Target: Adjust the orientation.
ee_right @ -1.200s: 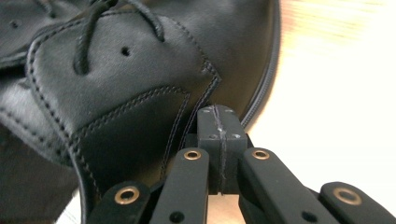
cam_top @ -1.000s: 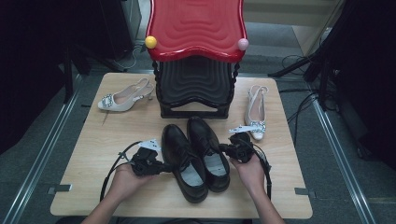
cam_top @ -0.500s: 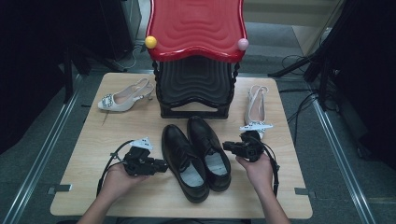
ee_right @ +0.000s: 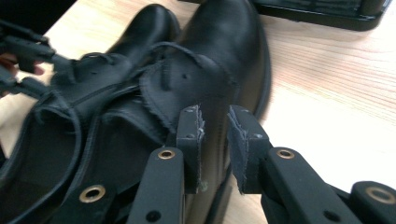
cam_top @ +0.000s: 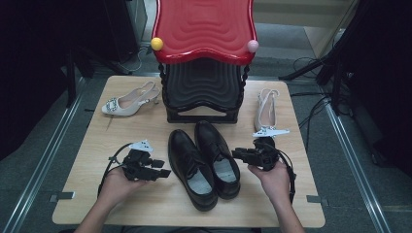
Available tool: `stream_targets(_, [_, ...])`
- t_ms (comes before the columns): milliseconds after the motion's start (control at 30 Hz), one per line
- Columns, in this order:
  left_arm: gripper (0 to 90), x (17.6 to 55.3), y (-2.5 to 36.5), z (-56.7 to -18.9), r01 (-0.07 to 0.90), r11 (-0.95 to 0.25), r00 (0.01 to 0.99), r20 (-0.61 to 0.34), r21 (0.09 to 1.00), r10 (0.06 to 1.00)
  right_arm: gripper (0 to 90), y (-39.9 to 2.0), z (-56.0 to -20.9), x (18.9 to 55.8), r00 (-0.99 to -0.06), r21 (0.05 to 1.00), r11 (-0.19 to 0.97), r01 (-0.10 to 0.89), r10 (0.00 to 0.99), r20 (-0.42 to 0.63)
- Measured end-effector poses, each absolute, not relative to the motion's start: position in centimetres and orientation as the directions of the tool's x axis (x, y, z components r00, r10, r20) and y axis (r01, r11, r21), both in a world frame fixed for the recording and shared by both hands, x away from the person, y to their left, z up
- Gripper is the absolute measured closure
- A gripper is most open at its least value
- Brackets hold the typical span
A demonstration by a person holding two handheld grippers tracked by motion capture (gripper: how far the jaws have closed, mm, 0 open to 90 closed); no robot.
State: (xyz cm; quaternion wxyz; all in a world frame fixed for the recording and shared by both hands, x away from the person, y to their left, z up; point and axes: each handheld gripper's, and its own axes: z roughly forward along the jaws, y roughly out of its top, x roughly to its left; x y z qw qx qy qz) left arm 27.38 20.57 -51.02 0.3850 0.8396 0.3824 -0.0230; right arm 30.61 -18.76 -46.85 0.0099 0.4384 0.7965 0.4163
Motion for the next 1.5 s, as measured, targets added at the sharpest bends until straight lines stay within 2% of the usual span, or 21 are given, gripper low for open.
stream_targets(367, [43.9,27.7,21.7,-50.9,0.669,-0.392,0.684,-0.318,0.631,0.656,73.2,-17.4,-44.9,28.9,-0.666,0.673,0.319,0.667,0.66,0.348])
stream_targets(833, [43.1,28.4,21.8,-50.9,0.67,-0.404,0.683,-0.305,0.623,0.663,66.7,-13.7,-45.3,27.0,-0.715,0.622,0.419,0.662,0.602,0.356])
stream_targets(1100, [43.1,29.0,22.1,-50.7,0.671,-0.392,0.679,-0.311,0.629,0.665,60.8,-12.0,-46.5,27.1,-0.703,0.561,0.459,0.689,0.613,0.361])
stream_targets(1433, [43.1,29.6,22.8,-50.5,0.675,-0.374,0.67,-0.316,0.636,0.672,58.8,-9.0,-47.6,28.9,-0.674,0.425,0.538,0.728,0.676,0.297])
stream_targets(1500, [43.1,29.7,22.9,-50.5,0.678,-0.371,0.668,-0.32,0.635,0.672,61.4,-8.6,-47.9,29.1,-0.664,0.412,0.538,0.736,0.693,0.281])
